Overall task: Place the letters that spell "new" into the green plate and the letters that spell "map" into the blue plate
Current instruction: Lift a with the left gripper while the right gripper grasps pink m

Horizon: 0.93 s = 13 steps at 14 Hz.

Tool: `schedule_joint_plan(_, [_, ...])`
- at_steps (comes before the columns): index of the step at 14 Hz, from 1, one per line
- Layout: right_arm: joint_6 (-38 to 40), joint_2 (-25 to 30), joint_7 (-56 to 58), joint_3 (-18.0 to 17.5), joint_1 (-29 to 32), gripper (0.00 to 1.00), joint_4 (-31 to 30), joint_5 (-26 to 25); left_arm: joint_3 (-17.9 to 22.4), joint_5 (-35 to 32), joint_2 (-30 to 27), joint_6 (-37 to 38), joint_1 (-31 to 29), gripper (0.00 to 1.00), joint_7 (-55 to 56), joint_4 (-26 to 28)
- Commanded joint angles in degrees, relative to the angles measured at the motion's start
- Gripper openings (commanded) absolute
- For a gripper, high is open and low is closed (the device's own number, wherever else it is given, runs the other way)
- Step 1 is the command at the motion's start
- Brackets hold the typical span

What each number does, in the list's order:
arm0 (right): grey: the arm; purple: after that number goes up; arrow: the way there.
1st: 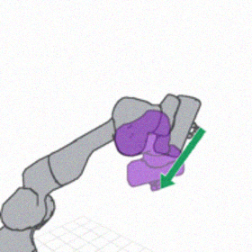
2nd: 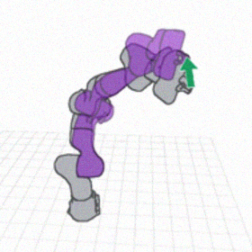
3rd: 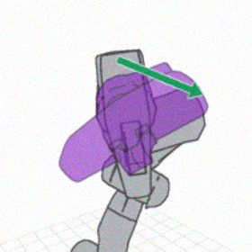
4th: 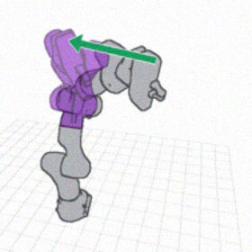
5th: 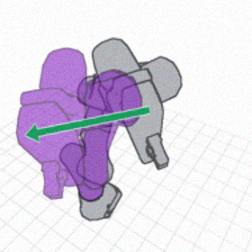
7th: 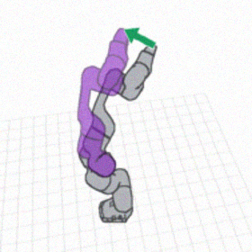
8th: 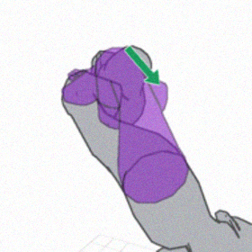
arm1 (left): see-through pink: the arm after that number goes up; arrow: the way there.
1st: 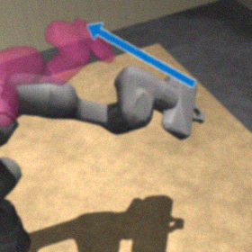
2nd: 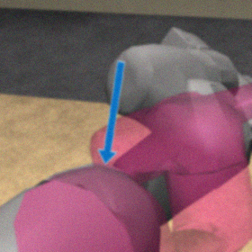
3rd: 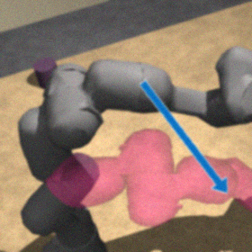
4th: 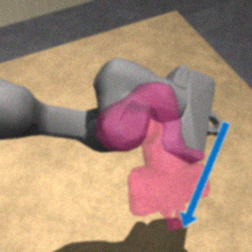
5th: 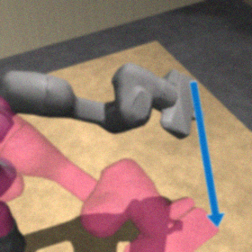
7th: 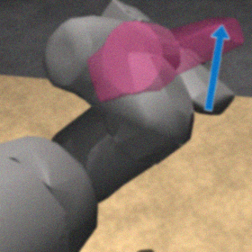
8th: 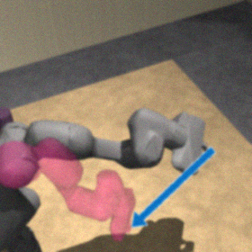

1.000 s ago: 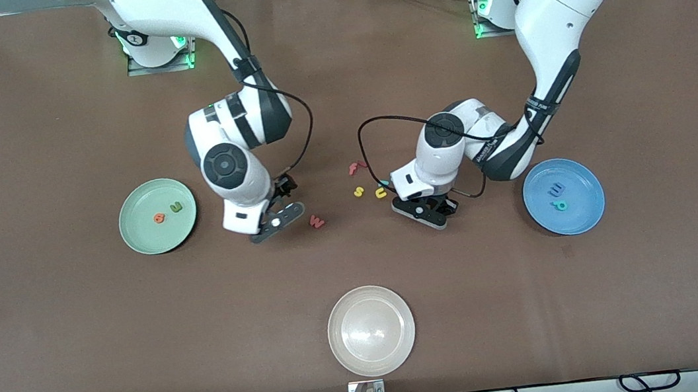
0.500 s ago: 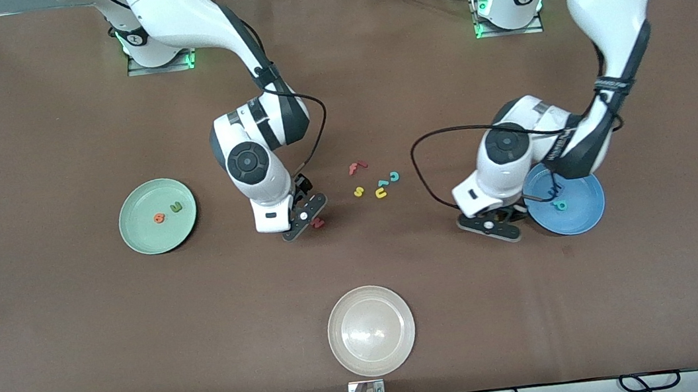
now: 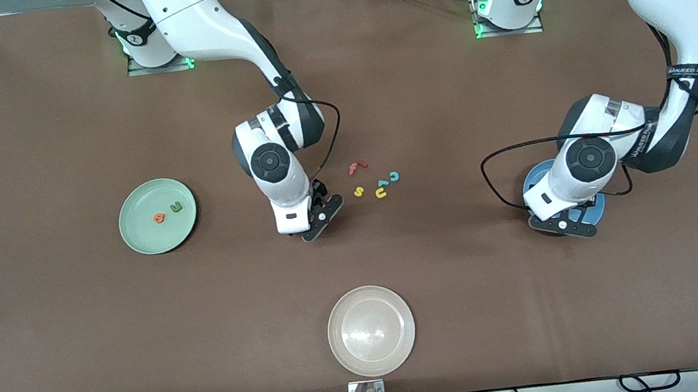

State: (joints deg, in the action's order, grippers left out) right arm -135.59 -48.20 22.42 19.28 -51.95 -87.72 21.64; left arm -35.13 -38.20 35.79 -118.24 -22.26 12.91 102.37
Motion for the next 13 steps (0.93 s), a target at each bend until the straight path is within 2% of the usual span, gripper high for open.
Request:
schedule_joint_plan(1, [-0.29, -1.89, 1.3, -0.39, 0.54, 0.77, 2.73, 1.21, -1.61, 2.06, -0.54, 2.4, -0.76, 1.0, -0.43, 0.37])
schedule_joint_plan(2, [-0.38, -2.25, 1.48, -0.47, 0.54, 0.75, 2.81, 1.21, -1.61, 3.82, -0.89, 2.49, -0.76, 1.0, -0.43, 0.11])
schedule_joint_plan(3, [-1.42, -2.51, 1.49, -0.47, 0.54, 0.69, 2.81, 1.21, -1.96, 5.67, -1.42, 3.18, -0.76, 1.0, -0.43, -0.15])
schedule_joint_plan(4, [-2.65, -2.86, 1.49, -0.47, 0.45, 0.67, 2.81, 1.21, -2.83, 7.08, -2.64, 4.67, -0.85, 1.0, -0.43, -1.2])
schedule_joint_plan(6, [-3.01, -3.04, 1.49, -0.47, 0.45, 0.49, 2.81, 1.21, -4.33, 8.06, -3.44, 12.11, -0.68, 1.0, -0.43, -6.02])
schedule_joint_plan(8, [-2.75, -2.87, 1.57, -0.47, 0.62, 0.2, 2.81, 1.3, -6.96, 8.06, -3.44, 21.42, -0.68, 1.0, -0.43, -12.6])
schedule_joint_plan(9, [-2.49, -2.6, 1.49, -0.47, 1.06, 0.15, 2.81, 1.3, -7.75, 8.06, -3.44, 25.3, -0.41, 1.0, -0.43, -16.12])
schedule_joint_plan(11, [-2.31, -1.73, 1.49, -0.3, 1.59, 0.11, 2.81, 1.48, -8.64, 8.23, -3.44, 29.37, -0.59, 1.0, -0.43, -21.05])
schedule_joint_plan(13, [-1.44, -0.68, 1.31, -0.3, 3.43, 0.09, 1.94, 1.56, -8.55, 11.73, -3.53, 33.32, -0.67, 1.0, -0.35, -26.32])
